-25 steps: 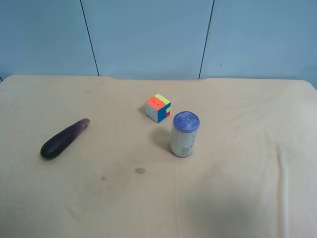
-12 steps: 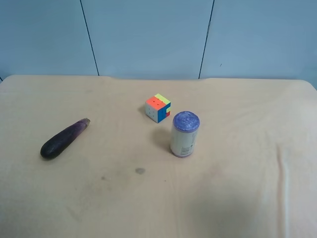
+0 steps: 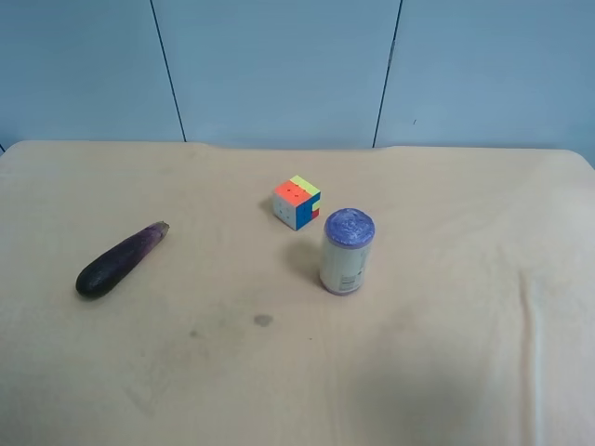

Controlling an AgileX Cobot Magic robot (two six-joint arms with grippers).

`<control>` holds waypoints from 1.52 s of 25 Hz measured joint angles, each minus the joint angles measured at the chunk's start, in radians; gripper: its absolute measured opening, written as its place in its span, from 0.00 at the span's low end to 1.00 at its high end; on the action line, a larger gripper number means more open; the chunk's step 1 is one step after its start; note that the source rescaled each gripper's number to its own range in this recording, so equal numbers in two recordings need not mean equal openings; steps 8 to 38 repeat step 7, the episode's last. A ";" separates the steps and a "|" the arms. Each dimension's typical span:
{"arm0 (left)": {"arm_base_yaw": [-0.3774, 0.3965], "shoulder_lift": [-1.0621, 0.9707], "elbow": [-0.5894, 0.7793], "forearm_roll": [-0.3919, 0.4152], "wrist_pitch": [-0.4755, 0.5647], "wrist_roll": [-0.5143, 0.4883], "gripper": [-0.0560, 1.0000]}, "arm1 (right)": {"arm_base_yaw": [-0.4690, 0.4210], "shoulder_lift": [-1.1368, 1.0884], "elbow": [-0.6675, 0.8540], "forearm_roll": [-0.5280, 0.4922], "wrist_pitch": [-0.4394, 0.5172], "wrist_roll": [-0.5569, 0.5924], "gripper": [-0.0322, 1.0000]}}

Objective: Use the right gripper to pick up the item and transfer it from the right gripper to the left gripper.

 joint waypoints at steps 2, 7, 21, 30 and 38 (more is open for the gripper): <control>0.000 0.000 0.000 0.000 0.000 0.000 0.72 | 0.000 0.000 0.000 0.000 0.000 0.000 0.83; 0.000 0.000 0.000 0.000 0.000 0.000 0.72 | 0.000 0.000 0.000 0.000 0.000 0.000 0.83; 0.000 0.000 0.000 0.000 0.000 0.000 0.72 | 0.000 0.000 0.000 0.000 0.000 0.000 0.83; 0.000 0.000 0.000 0.000 0.000 0.000 0.72 | 0.000 0.000 0.000 0.000 0.000 0.000 0.83; 0.000 0.000 0.000 0.000 0.000 0.000 0.72 | 0.000 0.000 0.000 0.000 0.000 0.000 0.83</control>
